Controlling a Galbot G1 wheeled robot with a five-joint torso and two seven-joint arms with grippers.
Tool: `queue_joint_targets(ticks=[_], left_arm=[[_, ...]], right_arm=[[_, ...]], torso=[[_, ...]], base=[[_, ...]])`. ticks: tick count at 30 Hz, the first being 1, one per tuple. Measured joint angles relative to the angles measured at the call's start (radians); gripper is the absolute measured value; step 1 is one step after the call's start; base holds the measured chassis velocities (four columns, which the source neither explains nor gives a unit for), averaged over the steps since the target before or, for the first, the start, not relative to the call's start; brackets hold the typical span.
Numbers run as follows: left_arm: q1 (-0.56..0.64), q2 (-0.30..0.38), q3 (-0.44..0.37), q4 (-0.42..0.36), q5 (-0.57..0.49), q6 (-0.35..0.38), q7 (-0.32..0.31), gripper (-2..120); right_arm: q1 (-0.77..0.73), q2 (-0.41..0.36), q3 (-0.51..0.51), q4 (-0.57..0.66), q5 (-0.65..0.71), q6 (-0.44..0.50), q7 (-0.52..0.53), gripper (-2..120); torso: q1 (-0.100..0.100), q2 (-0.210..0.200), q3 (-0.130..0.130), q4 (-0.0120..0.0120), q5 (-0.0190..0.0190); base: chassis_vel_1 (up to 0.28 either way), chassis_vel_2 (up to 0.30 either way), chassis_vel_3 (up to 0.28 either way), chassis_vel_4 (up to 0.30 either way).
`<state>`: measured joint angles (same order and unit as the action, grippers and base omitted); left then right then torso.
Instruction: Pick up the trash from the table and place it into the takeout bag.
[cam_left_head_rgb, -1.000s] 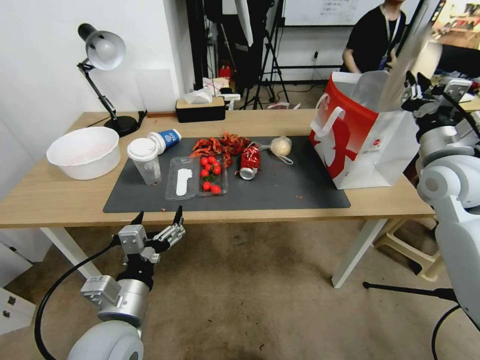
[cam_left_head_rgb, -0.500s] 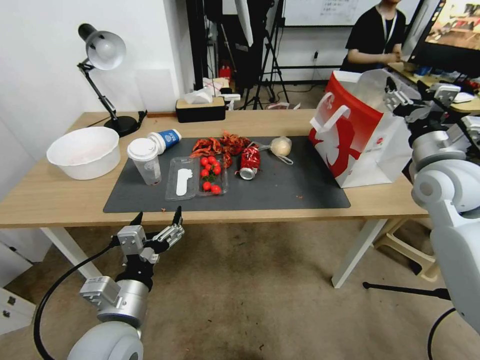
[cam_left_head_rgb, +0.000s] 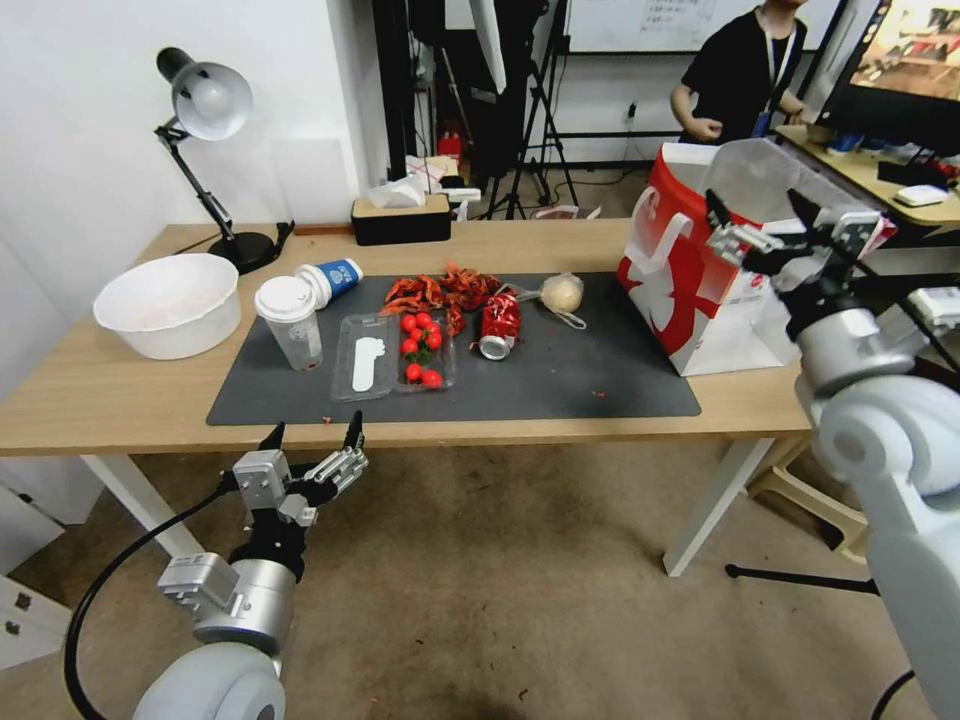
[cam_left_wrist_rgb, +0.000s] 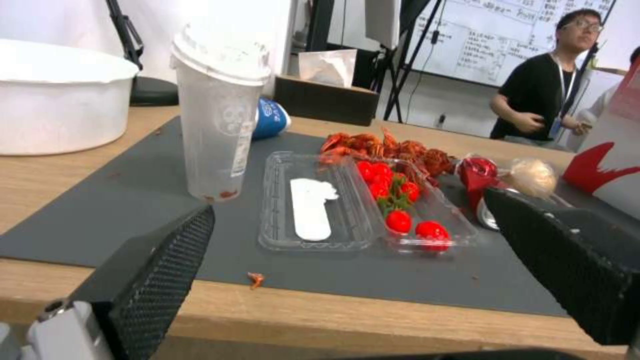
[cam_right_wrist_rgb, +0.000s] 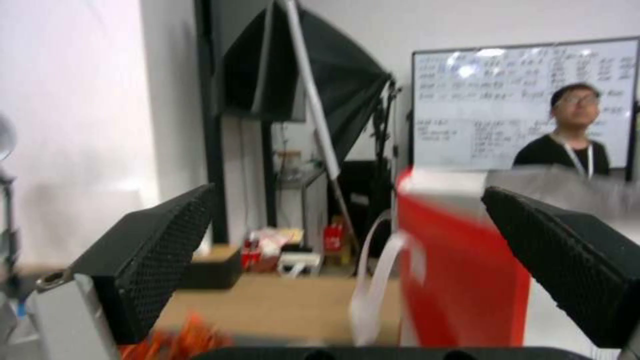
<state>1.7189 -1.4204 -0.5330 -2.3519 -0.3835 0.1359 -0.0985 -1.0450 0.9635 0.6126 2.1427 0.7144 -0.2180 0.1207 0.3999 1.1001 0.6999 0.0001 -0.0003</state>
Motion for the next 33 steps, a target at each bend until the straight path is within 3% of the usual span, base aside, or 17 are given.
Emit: queue_joint_targets(ticks=[3,5,6,8,10,13,21,33], left_arm=[[0.002,0.000,-0.001,0.001,0.000,-0.001,0.001,100],[0.003,0.004,-0.006,0.005,-0.002,-0.003,0.006,100],[0.003,0.004,-0.006,0.005,-0.002,-0.003,0.006,100],[0.002,0.007,-0.006,0.015,-0.003,-0.006,0.011,100],[0.002,0.007,-0.006,0.017,-0.003,-0.006,0.011,100],[0.005,0.010,-0.005,0.023,-0.003,-0.012,0.015,100],[0.006,0.016,-0.006,0.037,-0.002,-0.023,0.016,100],[0.002,0.028,-0.021,0.049,-0.012,-0.025,0.019,100]], right_arm=[[-0.095,0.027,0.008,0.053,-0.038,0.007,-0.022,100],[-0.283,0.092,0.015,0.101,-0.129,0.057,-0.059,100],[-0.283,0.092,0.015,0.101,-0.129,0.057,-0.059,100],[-0.447,0.171,-0.001,0.098,-0.252,0.179,-0.102,100],[-0.471,0.185,-0.005,0.092,-0.269,0.204,-0.113,100],[-0.568,0.251,-0.035,0.025,-0.333,0.357,-0.177,100],[-0.621,0.312,-0.056,-0.057,-0.362,0.454,-0.241,100],[-0.621,0.331,-0.073,-0.084,-0.374,0.462,-0.259,100]], torso=[[0.000,0.000,0.000,0.0001,0.0000],[0.000,0.000,0.000,-0.0004,0.0004],[0.000,0.000,0.000,-0.0004,0.0004],[0.000,0.000,0.000,-0.0001,-0.0001],[0.000,0.000,0.000,-0.0002,-0.0001],[0.000,0.000,0.000,-0.0003,0.0002],[0.000,0.000,0.000,-0.0001,0.0002],[0.000,0.000,0.000,-0.0001,0.0002]], base=[[0.000,0.000,0.000,0.000],[0.000,0.000,0.000,0.000],[0.000,0.000,0.000,0.000],[0.000,0.000,0.000,0.000],[0.000,0.000,0.000,0.000],[0.000,0.000,0.000,0.000],[0.000,0.000,0.000,0.000],[0.000,0.000,0.000,0.000]])
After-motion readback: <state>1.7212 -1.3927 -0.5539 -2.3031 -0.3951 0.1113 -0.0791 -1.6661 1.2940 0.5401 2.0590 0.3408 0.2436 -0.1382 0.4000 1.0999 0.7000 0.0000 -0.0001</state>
